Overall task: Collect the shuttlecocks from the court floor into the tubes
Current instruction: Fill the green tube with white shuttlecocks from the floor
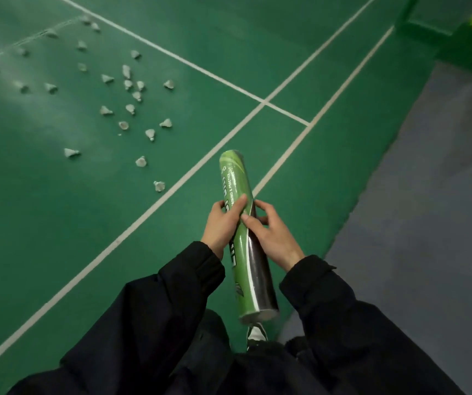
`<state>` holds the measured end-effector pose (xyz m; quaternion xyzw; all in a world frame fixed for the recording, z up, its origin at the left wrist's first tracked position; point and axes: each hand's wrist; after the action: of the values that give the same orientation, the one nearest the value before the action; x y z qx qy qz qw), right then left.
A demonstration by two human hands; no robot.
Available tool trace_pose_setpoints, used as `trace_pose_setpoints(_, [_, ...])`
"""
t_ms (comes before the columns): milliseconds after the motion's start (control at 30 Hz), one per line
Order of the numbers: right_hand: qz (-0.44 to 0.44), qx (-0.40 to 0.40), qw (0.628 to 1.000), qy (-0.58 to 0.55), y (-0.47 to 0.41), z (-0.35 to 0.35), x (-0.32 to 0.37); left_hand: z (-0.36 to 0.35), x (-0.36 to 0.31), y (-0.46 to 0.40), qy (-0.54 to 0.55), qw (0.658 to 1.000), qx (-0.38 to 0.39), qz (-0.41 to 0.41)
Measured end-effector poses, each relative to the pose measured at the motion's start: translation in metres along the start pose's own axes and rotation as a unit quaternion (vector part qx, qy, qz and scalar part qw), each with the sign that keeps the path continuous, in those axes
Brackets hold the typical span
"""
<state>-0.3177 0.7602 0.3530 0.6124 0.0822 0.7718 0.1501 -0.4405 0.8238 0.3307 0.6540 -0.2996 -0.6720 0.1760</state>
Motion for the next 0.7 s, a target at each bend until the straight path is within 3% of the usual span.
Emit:
trace_pose_setpoints(300, [0.009,0.227,0.973,0.034,-0.176,-0.166,0.075,0.196,-0.046,-0.102,0.133,0.979,-0.156,0.023])
trace_pose_setpoints(533, [-0.034,0.291,0.953,0.076,-0.302,-0.294,0.134,0.339,-0.109,-0.191,0.194,0.954,-0.212,0.084])
trace_pose_setpoints(700, [-0.041,0.276,0.957,0.084,-0.382,-0.344,0.173,0.419,-0.155,-0.25,0.211,0.947,-0.22,0.098])
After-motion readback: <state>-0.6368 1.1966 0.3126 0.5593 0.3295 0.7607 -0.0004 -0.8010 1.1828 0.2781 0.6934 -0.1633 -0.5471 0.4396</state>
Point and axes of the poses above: each hand's wrist, its own y-axis away from the middle knuckle, its own z-axis out of the back of the hand, x = y × z, and after that the axes turned 7 degrees about z, right-handed
